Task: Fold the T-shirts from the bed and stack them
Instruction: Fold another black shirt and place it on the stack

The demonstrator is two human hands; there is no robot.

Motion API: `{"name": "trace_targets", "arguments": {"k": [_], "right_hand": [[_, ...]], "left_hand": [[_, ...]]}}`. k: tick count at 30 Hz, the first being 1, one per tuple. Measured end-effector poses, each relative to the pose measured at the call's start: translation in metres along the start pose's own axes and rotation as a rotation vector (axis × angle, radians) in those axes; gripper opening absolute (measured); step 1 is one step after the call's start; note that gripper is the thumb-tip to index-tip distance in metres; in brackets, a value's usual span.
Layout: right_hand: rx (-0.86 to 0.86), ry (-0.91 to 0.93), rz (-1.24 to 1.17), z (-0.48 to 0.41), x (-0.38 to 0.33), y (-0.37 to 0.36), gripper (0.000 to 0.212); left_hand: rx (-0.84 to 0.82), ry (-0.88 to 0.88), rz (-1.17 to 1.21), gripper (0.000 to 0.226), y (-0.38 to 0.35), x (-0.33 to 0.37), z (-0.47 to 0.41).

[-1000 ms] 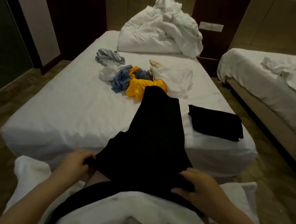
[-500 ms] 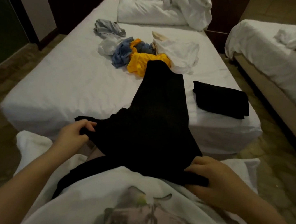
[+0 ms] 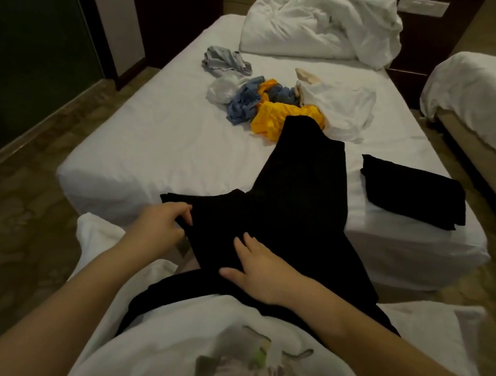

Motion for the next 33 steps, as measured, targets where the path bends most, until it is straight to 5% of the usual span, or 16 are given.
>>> {"name": "trace_targets", "arguments": {"k": [4,7,9,12,15,18,21,26,30,33], "right_hand": [[-0.006,-0.004,-0.179,0.013,0.002,0.000,0.066],[0.085,-0.068,-0.459,0.027,0.011,0.012,0.025],[0.036,-0.106,-0.530,0.049,0.022,0.014,0.028],[-0.063,-0.093,-0.601,0.094,0.046,0.020,0.027],[-0.059,-0.160,-0.787,0.128,0.077,0.033,0.022],[0.185,-0.222,-0.883,0.125,0.111,0.055,0.018],[0.352,-0.306,-0.890,0.094,0.136,0.064,0.016],[0.175,-0.403,-0.718,0.035,0.137,0.058,0.055],[0.183,-0.381,-0.577,0.015,0.126,0.065,0.060],[0.203,-0.276,-0.553,0.010,0.121,0.066,0.059]], "left_hand": [[0.093,-0.286,-0.010,0.020,0.010,0.068,-0.005],[-0.082,-0.702,0.030,0.023,-0.021,0.140,0.001],[-0.231,-0.872,-0.022,0.033,-0.053,0.161,0.011],[-0.562,-0.660,0.166,0.068,-0.084,0.142,0.018],[-0.685,-0.539,0.179,0.068,-0.097,0.110,0.025],[-0.637,-0.553,0.022,0.050,-0.094,0.100,0.026],[-0.529,-0.547,-0.024,0.068,-0.085,0.098,0.015],[-0.399,-0.132,0.036,0.025,-0.091,0.077,-0.020],[-0.491,-0.048,-0.049,0.043,-0.102,0.084,-0.025],[-0.425,-0.067,0.025,0.036,-0.098,0.083,-0.027]]}}
Point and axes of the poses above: each hand's wrist, its own z-axis away from the middle knuckle, its own y-axis out of the back of the hand, x = y × z, the point moved 6 cm from there along -z, towards the middle knuckle, and after that the axes turned 4 degrees about -y, right-handed, at the moved point
